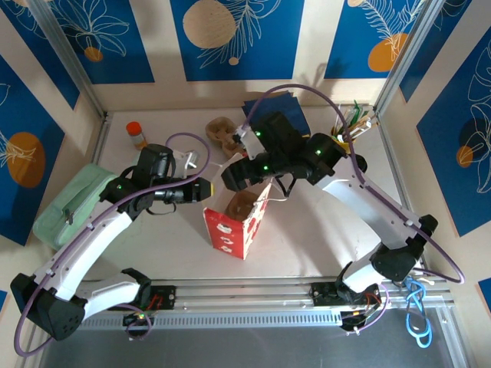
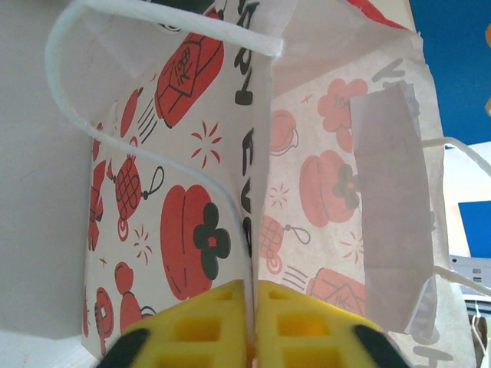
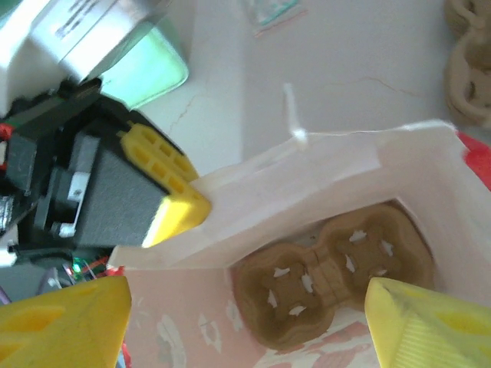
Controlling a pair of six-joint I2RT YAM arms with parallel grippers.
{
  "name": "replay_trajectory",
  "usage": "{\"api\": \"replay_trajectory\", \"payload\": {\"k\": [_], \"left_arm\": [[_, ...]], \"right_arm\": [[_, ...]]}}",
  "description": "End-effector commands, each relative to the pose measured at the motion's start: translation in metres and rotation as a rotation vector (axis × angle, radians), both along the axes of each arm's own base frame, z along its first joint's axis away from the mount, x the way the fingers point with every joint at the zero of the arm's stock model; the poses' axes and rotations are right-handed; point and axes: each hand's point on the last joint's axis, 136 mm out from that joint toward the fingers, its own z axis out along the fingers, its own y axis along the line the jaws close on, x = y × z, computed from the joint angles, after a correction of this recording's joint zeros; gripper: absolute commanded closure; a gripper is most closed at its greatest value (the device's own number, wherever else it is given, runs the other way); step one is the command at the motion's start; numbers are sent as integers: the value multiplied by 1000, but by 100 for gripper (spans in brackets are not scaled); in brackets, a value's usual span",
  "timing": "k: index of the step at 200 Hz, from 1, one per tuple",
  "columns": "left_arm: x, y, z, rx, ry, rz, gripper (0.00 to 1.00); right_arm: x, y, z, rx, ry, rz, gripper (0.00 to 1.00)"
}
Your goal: Pack the takeout coffee
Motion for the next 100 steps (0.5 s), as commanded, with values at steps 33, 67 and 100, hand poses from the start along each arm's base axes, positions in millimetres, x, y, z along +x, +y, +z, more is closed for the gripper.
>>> {"api": "replay_trajectory", "payload": {"k": [33,67,100], "left_arm": [[3,4,8,19,-42,28,52],[6,19,25,75,-127,71,38],[6,36,43,136,-221,105,32]], "right_arm": [[-2,-65,12,42,186,-440,19],[-3,-108,-10,-26,307,-669,24],[-5,-108,-31,-37,410,-703,33]]}}
